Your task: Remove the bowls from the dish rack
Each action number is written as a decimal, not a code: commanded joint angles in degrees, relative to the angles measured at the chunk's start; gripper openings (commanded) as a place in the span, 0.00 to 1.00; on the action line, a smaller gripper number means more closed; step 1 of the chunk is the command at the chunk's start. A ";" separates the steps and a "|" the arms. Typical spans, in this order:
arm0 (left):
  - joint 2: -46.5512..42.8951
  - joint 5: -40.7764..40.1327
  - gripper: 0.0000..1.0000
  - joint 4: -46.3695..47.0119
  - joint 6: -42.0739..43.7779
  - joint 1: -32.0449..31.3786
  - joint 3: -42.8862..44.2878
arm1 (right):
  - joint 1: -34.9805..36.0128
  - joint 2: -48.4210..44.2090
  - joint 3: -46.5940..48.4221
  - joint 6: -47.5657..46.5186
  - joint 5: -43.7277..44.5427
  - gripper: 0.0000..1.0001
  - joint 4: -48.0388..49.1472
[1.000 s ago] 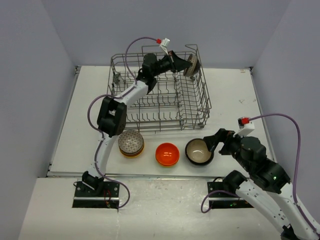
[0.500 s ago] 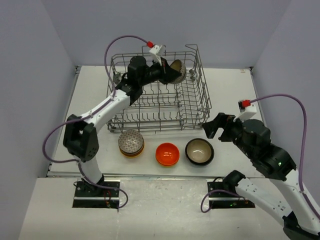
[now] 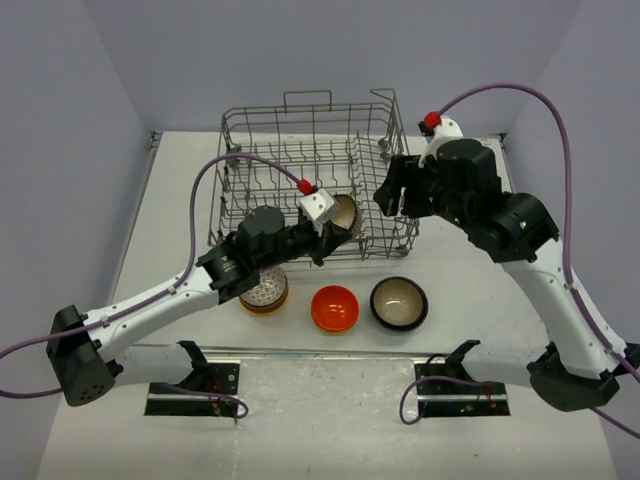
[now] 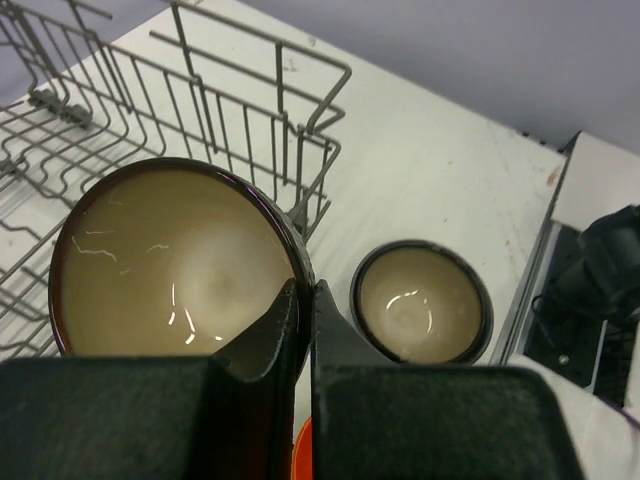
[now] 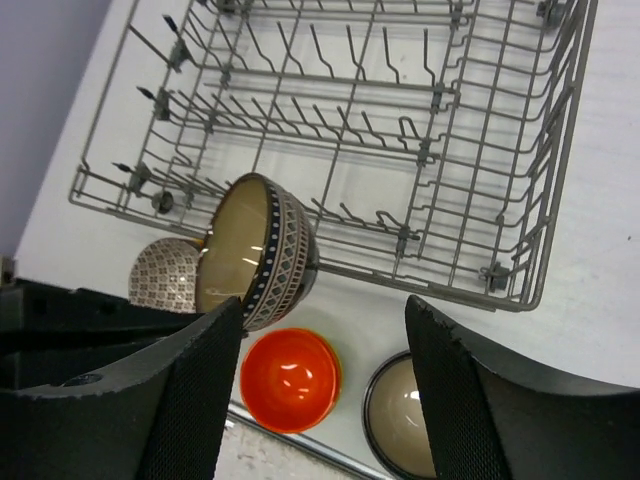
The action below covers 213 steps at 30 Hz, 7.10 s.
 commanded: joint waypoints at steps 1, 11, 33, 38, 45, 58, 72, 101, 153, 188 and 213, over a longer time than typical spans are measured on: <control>-5.20 -8.90 0.00 1.47 6.93 -2.41 -1.07 | 0.32 4.51 5.29 -3.00 -0.87 0.66 -9.23; -8.55 -7.24 0.00 -0.03 10.62 -8.12 -6.00 | 8.05 14.80 10.15 -3.53 3.44 0.60 -17.68; -4.59 -11.09 0.00 0.32 11.50 -12.26 -3.98 | 11.57 19.82 -1.63 -2.13 3.36 0.07 -11.62; -3.98 -12.50 0.00 0.67 11.77 -13.14 -3.89 | 11.57 20.70 -1.11 -1.60 2.48 0.00 -11.09; -1.34 -13.74 0.23 -0.21 10.80 -13.14 -2.57 | 11.39 16.40 -3.99 0.07 5.72 0.00 -5.21; -6.69 -12.77 1.00 -0.64 6.32 -13.23 -3.54 | 7.00 2.25 -19.29 5.08 6.51 0.00 2.10; -7.41 -52.76 1.00 -25.76 -18.10 -8.07 6.74 | 1.20 -26.39 -47.32 14.92 12.67 0.00 8.16; -27.71 -65.77 1.00 -51.18 -23.13 2.24 8.33 | -0.12 -32.03 -63.07 30.48 12.41 0.14 9.22; -34.56 -64.30 1.00 -45.41 -23.57 10.50 -5.20 | -0.12 -34.14 -57.11 25.31 11.61 0.09 12.38; -49.94 -44.15 1.00 -29.30 -8.80 38.54 -19.97 | -0.12 -44.77 -42.50 1.21 43.16 0.99 6.32; -51.53 -42.65 1.00 -27.36 -8.27 38.54 -22.26 | -0.03 -49.26 -41.18 1.30 38.78 0.99 7.11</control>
